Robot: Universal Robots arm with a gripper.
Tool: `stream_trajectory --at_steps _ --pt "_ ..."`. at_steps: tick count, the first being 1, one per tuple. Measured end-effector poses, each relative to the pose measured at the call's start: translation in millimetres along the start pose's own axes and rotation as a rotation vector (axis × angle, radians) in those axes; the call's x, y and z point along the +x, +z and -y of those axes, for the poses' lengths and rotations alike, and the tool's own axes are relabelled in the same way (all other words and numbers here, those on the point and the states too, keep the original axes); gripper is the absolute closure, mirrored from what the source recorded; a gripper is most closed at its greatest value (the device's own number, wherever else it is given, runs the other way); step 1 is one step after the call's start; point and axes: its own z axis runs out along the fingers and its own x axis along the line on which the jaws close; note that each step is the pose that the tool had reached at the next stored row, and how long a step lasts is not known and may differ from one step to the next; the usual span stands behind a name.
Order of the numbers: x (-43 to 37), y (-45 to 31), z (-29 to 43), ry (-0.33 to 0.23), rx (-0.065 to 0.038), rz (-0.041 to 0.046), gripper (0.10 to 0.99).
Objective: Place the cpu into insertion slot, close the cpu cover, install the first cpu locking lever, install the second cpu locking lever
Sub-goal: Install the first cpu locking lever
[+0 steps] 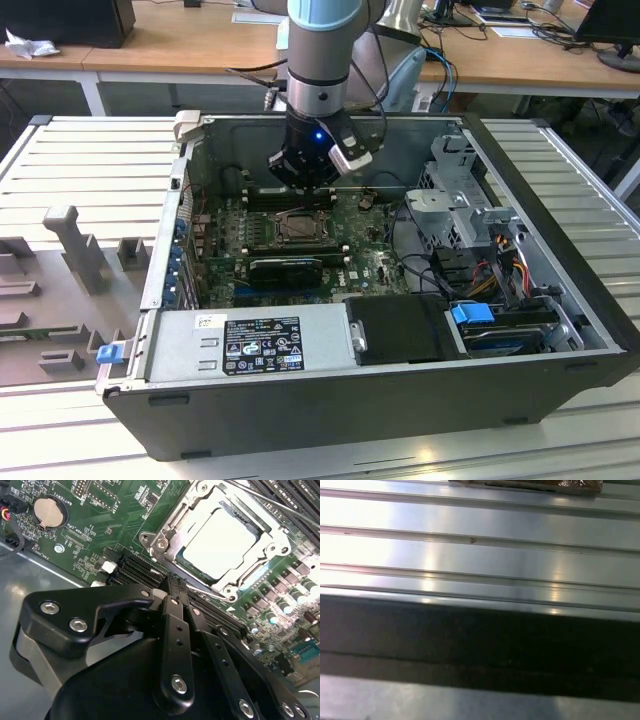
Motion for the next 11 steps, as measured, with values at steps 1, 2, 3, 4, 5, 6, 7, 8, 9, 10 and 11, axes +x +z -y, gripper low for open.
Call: stream_trajectory --at_steps 1,2,3,4,5,6,7,8,9,10,11 --pt "-0.3 1.2 -0.1 0.0 0.001 -0.0001 0.98" --pt "-0.8 2.8 -0.2 0.0 0.002 -0.0001 0.98" --pt "-1.2 3.9 -0.2 0.0 0.003 -0.0002 0.98" --pt "-1.5 5.1 -0.1 0.0 0.005 -0.0004 0.98" --pt "-1.7 5.8 -0.1 0.0 0.009 -0.0006 0.98" --pt "-2.1 7.0 0.0 0.0 0.016 -0.0013 0.98" --pt "-2.1 7.2 0.0 0.0 0.022 -0.0017 0.98" --pt "-2.1 7.3 0.0 0.0 0.026 -0.002 0.98" --pt "-2.1 7.3 0.0 0.0 0.033 -0.0024 0.98" --pt "-2.1 7.2 0.0 0.0 0.044 -0.0034 0.98" --pt "-2.1 7.4 0.0 0.0 0.046 -0.0035 0.98"
